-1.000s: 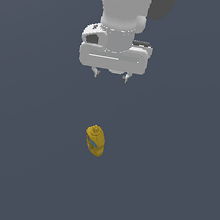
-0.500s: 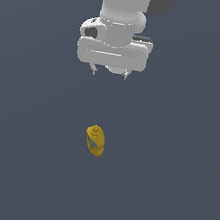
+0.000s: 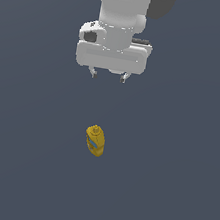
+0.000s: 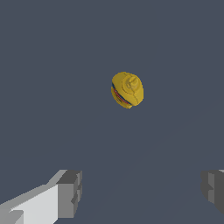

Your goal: Pick up the object and move it to a goal position.

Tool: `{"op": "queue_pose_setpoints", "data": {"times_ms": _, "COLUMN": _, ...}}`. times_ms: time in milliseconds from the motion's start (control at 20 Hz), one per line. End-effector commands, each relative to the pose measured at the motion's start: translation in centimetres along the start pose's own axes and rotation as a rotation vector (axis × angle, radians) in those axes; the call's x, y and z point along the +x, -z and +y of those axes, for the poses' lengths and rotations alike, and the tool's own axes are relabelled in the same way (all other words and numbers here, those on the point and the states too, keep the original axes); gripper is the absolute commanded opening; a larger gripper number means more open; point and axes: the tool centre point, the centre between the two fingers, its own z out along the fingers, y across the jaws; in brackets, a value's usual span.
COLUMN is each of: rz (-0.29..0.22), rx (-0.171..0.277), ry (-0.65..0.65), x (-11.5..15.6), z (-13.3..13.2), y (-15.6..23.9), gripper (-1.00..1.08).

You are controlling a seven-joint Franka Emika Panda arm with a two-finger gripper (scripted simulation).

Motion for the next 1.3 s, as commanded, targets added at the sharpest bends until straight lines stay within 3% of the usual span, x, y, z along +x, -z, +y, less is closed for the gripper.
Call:
{"op": "queue_pose_setpoints", "data": {"times_ms": 0, "rz": -0.002, "rx": 0.0, "ry": 0.028, "x": 0.5, "z": 0.1, "y": -0.4, "gripper": 1.0}}
{"op": "queue_pose_setpoints", "data": {"times_ms": 1250, "rz": -0.016, "rx": 0.026, "ry": 0.56, "x": 9.3, "z": 1.9, "y": -9.7, "gripper": 1.0}}
